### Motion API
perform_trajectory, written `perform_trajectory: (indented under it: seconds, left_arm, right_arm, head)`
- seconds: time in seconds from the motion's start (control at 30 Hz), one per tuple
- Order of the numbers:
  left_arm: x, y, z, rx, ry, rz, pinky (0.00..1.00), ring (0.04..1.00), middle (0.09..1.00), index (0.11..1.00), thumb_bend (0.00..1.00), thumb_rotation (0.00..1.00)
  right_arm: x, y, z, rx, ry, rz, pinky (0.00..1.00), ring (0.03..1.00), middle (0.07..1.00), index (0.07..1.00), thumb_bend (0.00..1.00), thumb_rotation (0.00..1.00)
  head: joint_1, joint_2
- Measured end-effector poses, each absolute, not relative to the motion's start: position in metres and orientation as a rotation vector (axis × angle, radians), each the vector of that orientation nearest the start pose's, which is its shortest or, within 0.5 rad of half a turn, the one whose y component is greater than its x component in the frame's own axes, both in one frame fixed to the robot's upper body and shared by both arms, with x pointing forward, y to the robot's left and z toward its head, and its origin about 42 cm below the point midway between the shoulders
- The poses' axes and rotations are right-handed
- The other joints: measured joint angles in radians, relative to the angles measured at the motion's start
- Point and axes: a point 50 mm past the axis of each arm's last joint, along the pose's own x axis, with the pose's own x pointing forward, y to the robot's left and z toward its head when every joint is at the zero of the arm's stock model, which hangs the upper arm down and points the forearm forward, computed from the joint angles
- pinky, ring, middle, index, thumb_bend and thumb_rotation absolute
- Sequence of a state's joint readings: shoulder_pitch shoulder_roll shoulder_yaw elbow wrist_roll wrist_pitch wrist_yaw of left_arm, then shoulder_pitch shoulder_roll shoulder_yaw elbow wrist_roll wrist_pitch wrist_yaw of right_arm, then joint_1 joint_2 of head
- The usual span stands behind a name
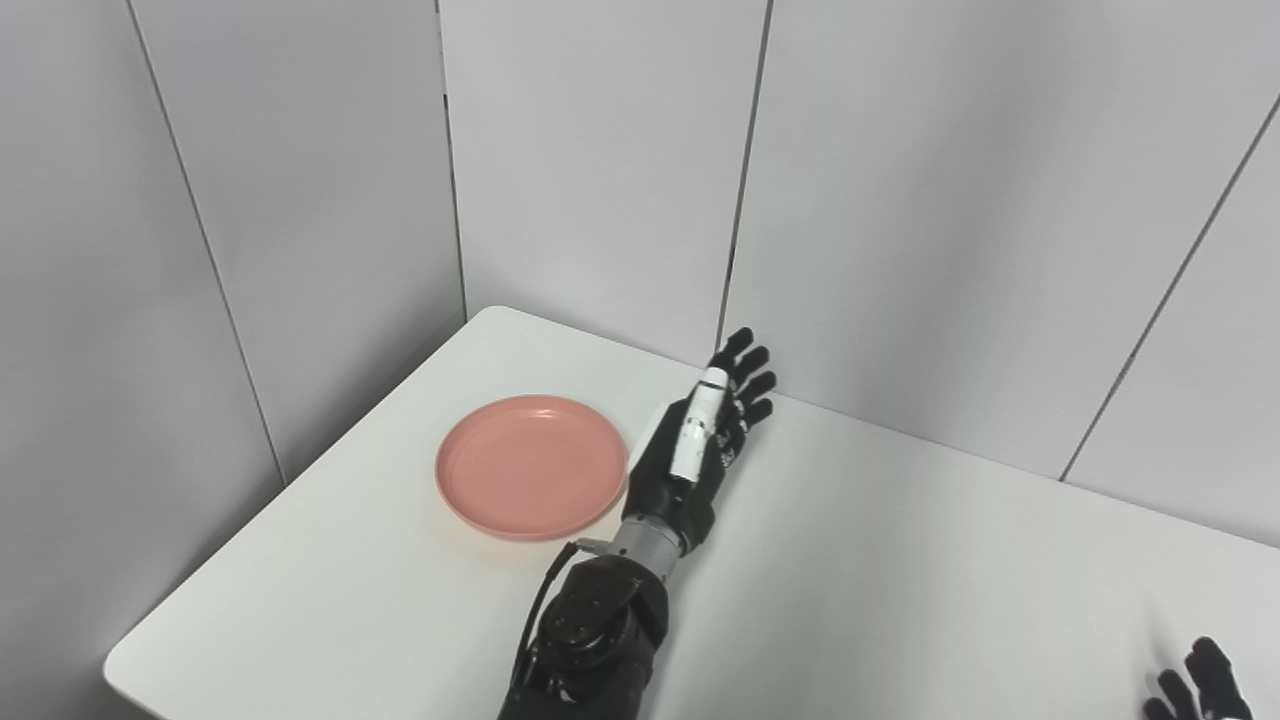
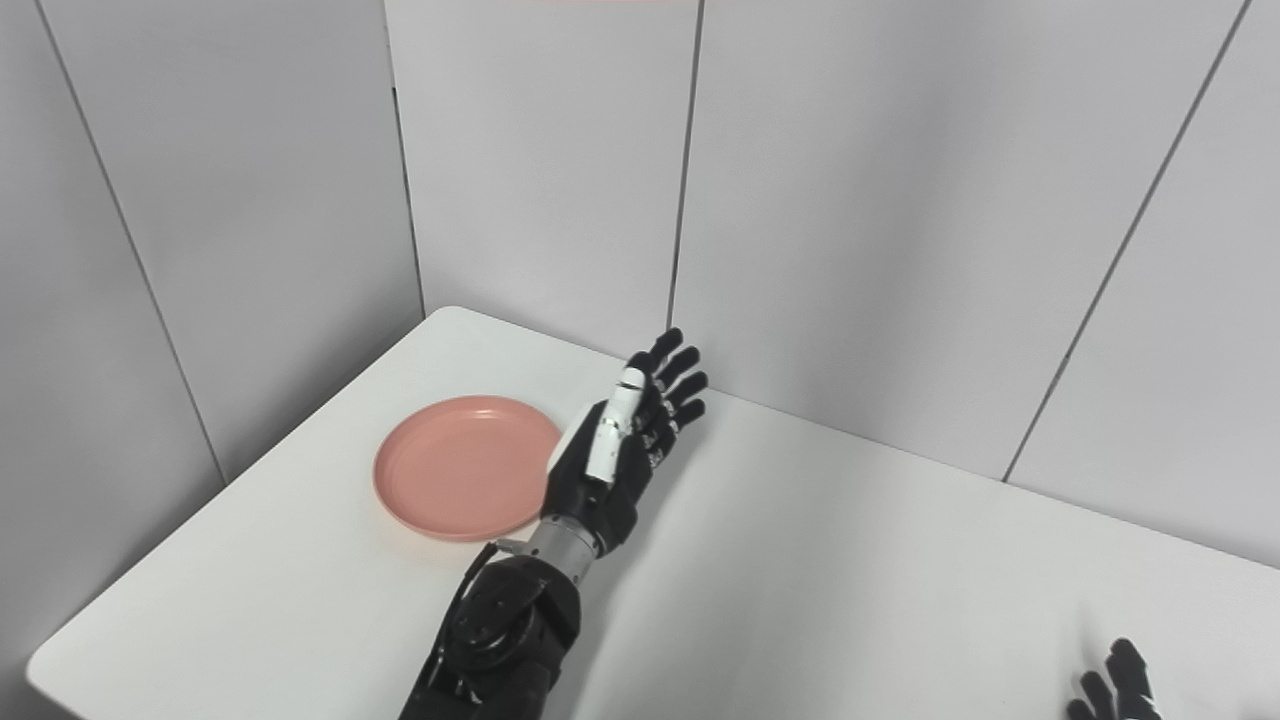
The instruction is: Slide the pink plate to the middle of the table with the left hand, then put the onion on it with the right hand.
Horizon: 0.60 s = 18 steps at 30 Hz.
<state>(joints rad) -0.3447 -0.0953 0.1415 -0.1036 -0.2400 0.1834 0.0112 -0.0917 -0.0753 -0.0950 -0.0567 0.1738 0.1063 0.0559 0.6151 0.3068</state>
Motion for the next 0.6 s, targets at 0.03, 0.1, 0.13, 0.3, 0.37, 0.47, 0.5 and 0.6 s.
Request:
perform_trajectory:
  seconds: [0.03, 0.1, 0.13, 0.3, 0.37, 0.47, 0.5, 0.6]
  left_arm:
    - [0.374, 0.190, 0.220, -0.345, -0.249, -0.025, 0.96, 0.957, 0.970, 0.944, 0.45, 1.00]
    - [0.374, 0.198, 0.224, -0.340, -0.265, -0.012, 0.98, 0.969, 0.978, 0.950, 0.44, 1.00]
    - [0.374, 0.202, 0.227, -0.340, -0.275, -0.001, 0.99, 0.977, 0.984, 0.958, 0.43, 1.00]
    - [0.375, 0.221, 0.233, -0.332, -0.304, 0.035, 0.99, 0.973, 0.978, 0.960, 0.44, 1.00]
    - [0.374, 0.225, 0.234, -0.339, -0.308, 0.042, 0.99, 0.982, 0.988, 0.969, 0.44, 1.00]
    - [0.373, 0.230, 0.237, -0.337, -0.324, 0.057, 0.97, 0.976, 0.983, 0.969, 0.43, 1.00]
    - [0.373, 0.233, 0.240, -0.333, -0.333, 0.068, 0.97, 0.975, 0.982, 0.969, 0.43, 1.00]
    - [0.373, 0.246, 0.248, -0.314, -0.363, 0.111, 0.99, 0.980, 0.988, 0.971, 0.42, 1.00]
  right_arm:
    - [0.313, -0.250, 0.133, 0.102, -0.053, 0.002, 1.00, 0.984, 0.996, 0.965, 0.58, 0.93]
    - [0.313, -0.250, 0.134, 0.101, -0.055, 0.002, 1.00, 0.985, 0.997, 0.968, 0.59, 0.93]
    - [0.313, -0.250, 0.134, 0.101, -0.055, 0.002, 1.00, 0.987, 0.999, 0.971, 0.59, 0.92]
    - [0.312, -0.251, 0.134, 0.100, -0.056, 0.000, 1.00, 0.990, 1.000, 0.977, 0.58, 0.92]
    - [0.312, -0.252, 0.135, 0.101, -0.056, -0.001, 1.00, 0.997, 1.000, 0.981, 0.60, 0.92]
    - [0.313, -0.251, 0.135, 0.103, -0.055, 0.000, 1.00, 0.992, 0.999, 0.969, 0.59, 0.90]
    - [0.313, -0.251, 0.135, 0.104, -0.055, 0.000, 1.00, 0.990, 0.999, 0.965, 0.60, 0.89]
    - [0.313, -0.252, 0.135, 0.109, -0.055, -0.002, 1.00, 0.988, 0.998, 0.963, 0.61, 0.89]
  head:
    - [0.006, 0.006]
    - [0.008, 0.006]
    - [0.008, 0.006]
    - [0.029, 0.006]
    - [0.029, 0.006]
    - [0.043, 0.005]
    - [0.040, 0.005]
    - [0.040, 0.006]
